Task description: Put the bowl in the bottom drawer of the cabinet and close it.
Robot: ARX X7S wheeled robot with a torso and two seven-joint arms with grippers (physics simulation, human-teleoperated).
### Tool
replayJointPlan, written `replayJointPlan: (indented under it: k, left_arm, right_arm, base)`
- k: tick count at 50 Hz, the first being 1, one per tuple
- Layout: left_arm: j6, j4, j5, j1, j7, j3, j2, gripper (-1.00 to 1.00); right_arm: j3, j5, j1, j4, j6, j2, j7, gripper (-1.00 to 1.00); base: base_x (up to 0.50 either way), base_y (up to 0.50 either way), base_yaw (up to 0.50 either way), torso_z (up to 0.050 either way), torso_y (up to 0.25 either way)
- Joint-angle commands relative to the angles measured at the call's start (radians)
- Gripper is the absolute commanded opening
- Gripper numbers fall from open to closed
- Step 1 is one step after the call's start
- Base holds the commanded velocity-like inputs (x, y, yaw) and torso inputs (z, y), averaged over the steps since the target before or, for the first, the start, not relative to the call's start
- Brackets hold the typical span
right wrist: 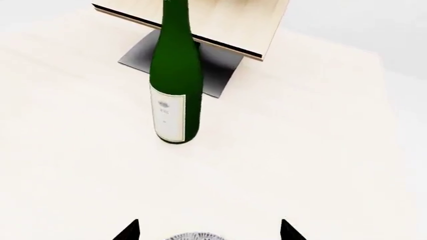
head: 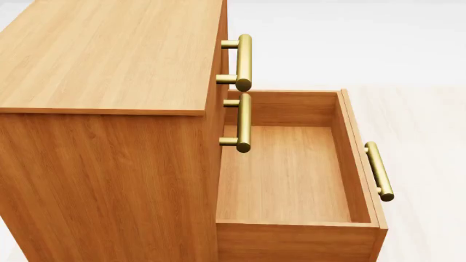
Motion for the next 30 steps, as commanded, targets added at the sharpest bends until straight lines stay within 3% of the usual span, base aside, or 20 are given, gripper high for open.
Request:
replayJointPlan:
  k: [1,11,30]
  left_arm:
    - [0.002,-0.002,-0.001,-0.001,-0.003,0.003,-0.002,1.00]
    - [0.011,-0.015,-0.001,-0.006,-0.004,0.006,-0.001,1.00]
    - [0.012,-0.016,-0.001,-0.008,-0.009,0.010,-0.007,1.00]
  right_arm:
    - [0.042,-0.003,0.005,0.019,0.042,-0.006,0.045,1.00]
    - [0.050,0.016,0.012,0.008,0.105,-0.005,0.037,1.00]
    - [0.095,-0.001,0.018,0.085,0.073,-0.008,0.081,1.00]
  base:
    - [0.00,0.00,0.00,0.000,0.000]
    - [0.00,0.00,0.00,0.000,0.000]
    - [0.00,0.00,0.00,0.000,0.000]
